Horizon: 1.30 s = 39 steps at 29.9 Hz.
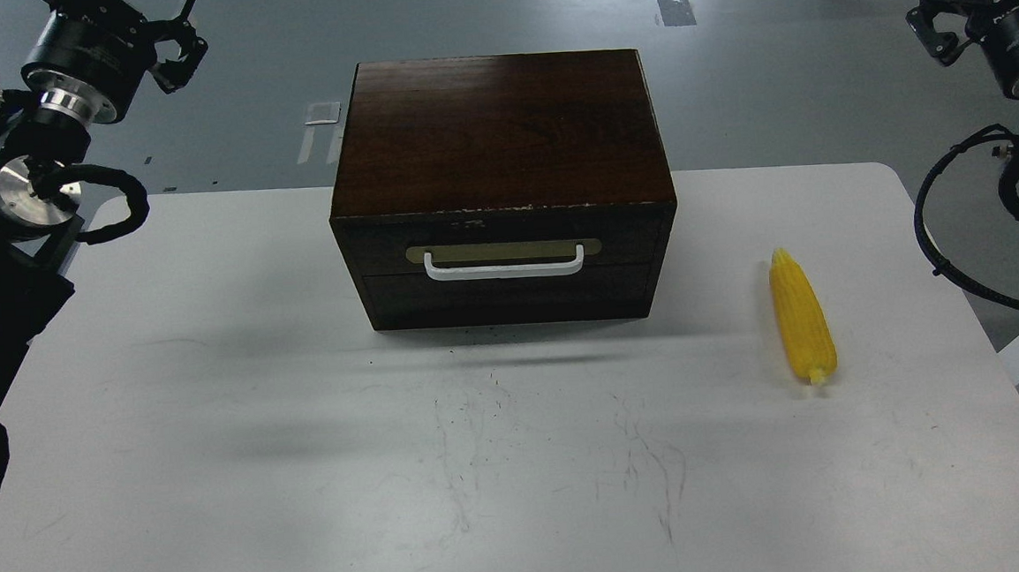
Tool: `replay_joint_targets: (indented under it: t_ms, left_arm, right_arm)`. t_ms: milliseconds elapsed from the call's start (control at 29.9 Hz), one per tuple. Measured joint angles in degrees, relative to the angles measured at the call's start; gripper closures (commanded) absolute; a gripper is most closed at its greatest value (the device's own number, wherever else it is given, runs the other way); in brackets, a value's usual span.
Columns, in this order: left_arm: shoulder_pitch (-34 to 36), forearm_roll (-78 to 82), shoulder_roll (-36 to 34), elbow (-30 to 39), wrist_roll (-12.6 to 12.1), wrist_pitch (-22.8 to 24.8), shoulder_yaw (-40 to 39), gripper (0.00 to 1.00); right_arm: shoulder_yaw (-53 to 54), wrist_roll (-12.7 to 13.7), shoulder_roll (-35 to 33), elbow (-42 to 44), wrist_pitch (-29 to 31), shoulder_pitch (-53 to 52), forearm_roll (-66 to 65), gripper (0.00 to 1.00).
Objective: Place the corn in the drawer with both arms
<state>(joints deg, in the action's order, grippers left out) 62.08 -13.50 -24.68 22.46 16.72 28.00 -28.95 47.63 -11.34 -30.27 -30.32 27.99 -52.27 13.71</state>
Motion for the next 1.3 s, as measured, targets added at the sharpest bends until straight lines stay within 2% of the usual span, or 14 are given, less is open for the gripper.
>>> replay_joint_targets:
  t_ms: [334,601,902,1002,1203,1303]
  left_arm:
    - [0.0,0.1,-0.3,0.0,-0.3,0.0,0.1,0.02]
    - [0.8,1.2,-3.8,0.3,-0.5,0.0,0.6,0.02]
    - [9.1,24.6,-6.0,2.4,2.0,0.0,0.7,0.03]
    - [11.5,31.4,-6.4,6.5,2.2,0.0,0.7,0.07]
    - [14.5,47.8,-7.7,20.9,2.2,0.0,0.8,0.10]
    - [14.3,56.9,-8.2,30.3,2.4,0.0,0.9,0.10]
  right_arm:
    - [0.2,0.0,-0.1,-0.1,0.0,0.1,0.0,0.00]
    - [0.2,0.0,-0.2,-0.1,0.0,0.0,0.0,0.00]
    - [0.2,0.0,-0.3,-0.1,0.0,-0.5,0.0,0.00]
    - [0.2,0.0,-0.4,-0.1,0.0,-0.5,0.0,0.00]
    - [0.1,0.0,-1.2,0.0,0.0,-0.5,0.0,0.00]
    - [0.1,0.1,-1.5,0.0,0.0,-0.5,0.0,0.00]
